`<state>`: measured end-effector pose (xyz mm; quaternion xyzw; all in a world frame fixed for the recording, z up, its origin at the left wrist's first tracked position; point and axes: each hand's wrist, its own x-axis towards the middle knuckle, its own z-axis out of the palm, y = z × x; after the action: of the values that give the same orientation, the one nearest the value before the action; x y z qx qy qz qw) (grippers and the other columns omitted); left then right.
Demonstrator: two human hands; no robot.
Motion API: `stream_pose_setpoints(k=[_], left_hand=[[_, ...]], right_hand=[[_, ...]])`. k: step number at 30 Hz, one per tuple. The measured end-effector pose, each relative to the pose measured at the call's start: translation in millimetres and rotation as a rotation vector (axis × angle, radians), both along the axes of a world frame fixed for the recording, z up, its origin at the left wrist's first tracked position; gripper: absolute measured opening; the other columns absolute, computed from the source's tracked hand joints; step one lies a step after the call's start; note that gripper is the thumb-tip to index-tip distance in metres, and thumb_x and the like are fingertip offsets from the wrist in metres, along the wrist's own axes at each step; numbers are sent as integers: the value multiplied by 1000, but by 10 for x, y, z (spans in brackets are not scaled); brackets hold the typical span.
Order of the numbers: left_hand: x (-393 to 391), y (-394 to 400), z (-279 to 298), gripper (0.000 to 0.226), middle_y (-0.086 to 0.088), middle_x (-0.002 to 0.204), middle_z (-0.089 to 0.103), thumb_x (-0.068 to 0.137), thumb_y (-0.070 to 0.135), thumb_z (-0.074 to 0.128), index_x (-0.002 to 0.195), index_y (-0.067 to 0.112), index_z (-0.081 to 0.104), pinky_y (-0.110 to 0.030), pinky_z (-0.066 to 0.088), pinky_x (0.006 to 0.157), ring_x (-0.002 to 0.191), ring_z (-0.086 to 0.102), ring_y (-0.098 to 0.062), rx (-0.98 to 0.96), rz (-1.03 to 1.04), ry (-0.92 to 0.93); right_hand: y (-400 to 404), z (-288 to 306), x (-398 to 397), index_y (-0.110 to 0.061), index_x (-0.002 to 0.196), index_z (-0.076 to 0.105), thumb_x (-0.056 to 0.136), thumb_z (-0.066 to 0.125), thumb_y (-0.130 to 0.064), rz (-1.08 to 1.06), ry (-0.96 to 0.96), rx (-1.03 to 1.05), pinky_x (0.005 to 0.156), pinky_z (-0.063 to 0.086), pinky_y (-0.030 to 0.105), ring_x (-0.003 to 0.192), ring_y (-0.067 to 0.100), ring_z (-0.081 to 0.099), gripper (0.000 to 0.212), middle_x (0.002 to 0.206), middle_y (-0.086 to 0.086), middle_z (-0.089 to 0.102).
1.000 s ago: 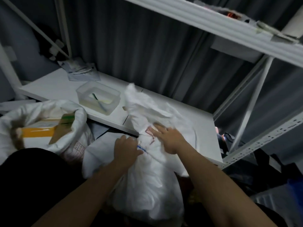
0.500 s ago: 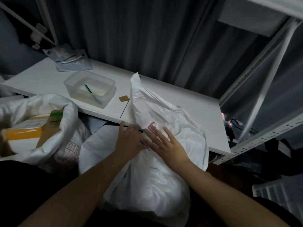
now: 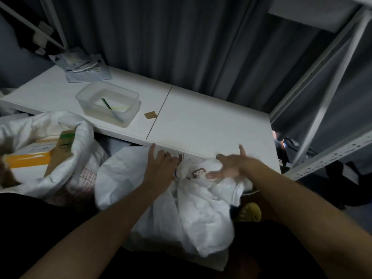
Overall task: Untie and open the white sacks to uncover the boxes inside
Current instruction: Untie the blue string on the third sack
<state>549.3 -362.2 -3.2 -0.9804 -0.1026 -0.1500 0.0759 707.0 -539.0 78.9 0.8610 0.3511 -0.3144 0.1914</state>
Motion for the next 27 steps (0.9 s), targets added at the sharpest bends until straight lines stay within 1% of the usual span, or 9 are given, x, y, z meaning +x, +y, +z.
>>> stream_pose_setpoints(k=[2, 5, 7, 9, 13, 16, 20, 23, 27], left_hand=[[104, 30, 88, 29, -2, 68, 59, 53, 18, 81, 76, 16, 65, -50, 27, 100, 71, 61, -25, 76, -74, -108], [233, -1, 218, 13, -3, 65, 57, 67, 8, 69, 75, 15, 61, -40, 33, 84, 65, 58, -25, 150, -189, -204], [192, -62, 243, 12, -4, 67, 58, 67, 7, 66, 75, 15, 61, -39, 36, 79, 65, 58, -25, 155, -236, -194], [54, -114, 180, 17, -4, 69, 62, 58, 10, 71, 74, 15, 65, -34, 45, 69, 65, 61, -24, 150, -276, -99], [-255, -159, 98, 32, -5, 55, 61, 37, 5, 88, 60, 11, 66, -28, 48, 47, 51, 60, -25, -100, -217, 104], [-400, -209, 45, 24, -9, 62, 67, 50, 8, 88, 67, 9, 70, -30, 54, 54, 56, 64, -24, -226, -129, 157], [-544, -396, -18, 41, -1, 47, 58, 27, 10, 94, 57, 16, 66, -19, 44, 36, 37, 56, -17, -267, -148, 136], [-632, -494, 14, 38, 2, 45, 56, 31, 15, 93, 57, 19, 65, -17, 37, 34, 35, 53, -14, -241, -130, 44], [-787, -545, -123, 26, -4, 59, 65, 51, 12, 88, 72, 14, 71, -21, 47, 45, 49, 63, -19, -333, -128, -60]], right_hand=[[-351, 1, -356, -47, 148, -7, 64, 47, -87, -295, 229, 289, 115, -14, 51, 145, 19, 21, 108, 158, -4, 24], [-640, -531, -991, -55, 139, -25, 53, 57, -90, -484, 196, 687, 118, 10, 52, 148, 17, 5, 124, 161, -8, -1], [-626, -879, -1306, -49, 139, -31, 54, 55, -89, -476, 8, 706, 111, 28, 54, 148, 26, 6, 127, 162, 2, -4], [-549, -1017, -1474, -46, 138, -34, 63, 54, -84, -482, -7, 529, 112, 21, 57, 147, 33, 6, 122, 161, 10, -8], [-401, -804, -1402, -27, 151, -16, 68, 46, -87, -335, 43, 179, 113, -11, 60, 144, 32, -23, 120, 158, 15, -19], [-269, -262, -1259, -20, 153, 18, 74, 24, -89, -257, -14, 94, 112, -14, 58, 146, 30, -14, 105, 160, 15, 0], [88, 174, -1034, -16, 124, 59, 98, 27, -58, 28, -356, 298, 106, 29, 42, 128, 29, 43, 59, 132, 10, 57], [287, 30, -956, -18, 110, 67, 98, 48, -30, 139, -99, 496, 87, 42, 32, 111, 27, 57, 26, 119, 6, 64], [229, -469, -952, -17, 100, 73, 89, 63, -22, 22, 122, 591, 84, 47, 31, 100, 22, 62, 16, 105, 4, 70]])
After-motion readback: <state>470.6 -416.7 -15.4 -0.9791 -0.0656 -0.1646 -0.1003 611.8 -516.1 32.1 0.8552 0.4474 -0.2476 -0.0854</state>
